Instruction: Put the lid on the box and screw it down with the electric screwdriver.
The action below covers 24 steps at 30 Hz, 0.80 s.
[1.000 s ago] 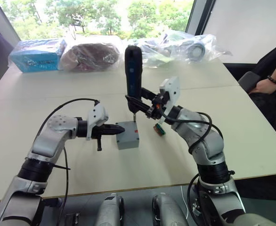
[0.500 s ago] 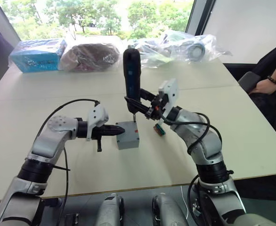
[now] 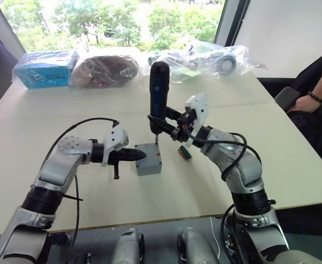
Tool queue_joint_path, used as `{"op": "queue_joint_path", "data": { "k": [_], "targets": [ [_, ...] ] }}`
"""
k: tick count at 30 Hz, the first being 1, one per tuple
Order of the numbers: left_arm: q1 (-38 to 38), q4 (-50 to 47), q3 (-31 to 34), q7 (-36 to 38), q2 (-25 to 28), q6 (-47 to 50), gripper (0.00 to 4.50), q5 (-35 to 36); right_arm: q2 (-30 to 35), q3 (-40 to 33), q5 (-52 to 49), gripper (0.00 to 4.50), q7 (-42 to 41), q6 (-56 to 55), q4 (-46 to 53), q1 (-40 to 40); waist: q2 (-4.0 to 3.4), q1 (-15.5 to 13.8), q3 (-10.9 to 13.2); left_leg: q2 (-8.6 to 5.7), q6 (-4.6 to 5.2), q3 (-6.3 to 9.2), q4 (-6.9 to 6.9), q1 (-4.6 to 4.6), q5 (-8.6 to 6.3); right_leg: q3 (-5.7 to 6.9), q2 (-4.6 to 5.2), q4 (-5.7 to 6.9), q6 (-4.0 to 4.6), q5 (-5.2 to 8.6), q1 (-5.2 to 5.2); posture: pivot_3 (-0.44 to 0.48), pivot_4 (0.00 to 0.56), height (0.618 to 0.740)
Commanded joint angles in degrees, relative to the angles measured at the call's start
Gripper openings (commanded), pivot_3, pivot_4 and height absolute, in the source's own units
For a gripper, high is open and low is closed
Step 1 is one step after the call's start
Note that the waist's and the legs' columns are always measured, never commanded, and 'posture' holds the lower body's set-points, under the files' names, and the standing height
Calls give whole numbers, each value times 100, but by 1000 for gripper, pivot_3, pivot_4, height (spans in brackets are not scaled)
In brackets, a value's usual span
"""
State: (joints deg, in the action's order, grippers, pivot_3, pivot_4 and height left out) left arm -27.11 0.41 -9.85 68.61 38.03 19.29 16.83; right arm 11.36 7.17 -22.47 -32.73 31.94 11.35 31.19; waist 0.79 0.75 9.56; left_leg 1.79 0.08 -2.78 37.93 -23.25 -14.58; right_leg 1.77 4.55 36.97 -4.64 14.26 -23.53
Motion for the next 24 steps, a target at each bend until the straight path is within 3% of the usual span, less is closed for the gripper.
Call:
{"op": "queue_joint_path", "data": {
  "k": [1, 24],
  "targets": [
    [50, 39, -12, 36, 39, -63, 0, -63, 210, 537, 405, 1910, 29, 473, -623, -346, -1, 0, -37, 0, 0, 1, 0, 1, 0, -1, 1, 0, 0, 0, 0, 0, 150, 740],
    [86, 151, -71, 23, 2, -202, 0, -190, 210, 489, 205, 1910, 68, 869, -608, -371, 2, -5, -140, 5, 2, 7, -28, 21, -2, 0, 12, -19, 31, 19, 13, 0, 150, 740]
  ]
}}
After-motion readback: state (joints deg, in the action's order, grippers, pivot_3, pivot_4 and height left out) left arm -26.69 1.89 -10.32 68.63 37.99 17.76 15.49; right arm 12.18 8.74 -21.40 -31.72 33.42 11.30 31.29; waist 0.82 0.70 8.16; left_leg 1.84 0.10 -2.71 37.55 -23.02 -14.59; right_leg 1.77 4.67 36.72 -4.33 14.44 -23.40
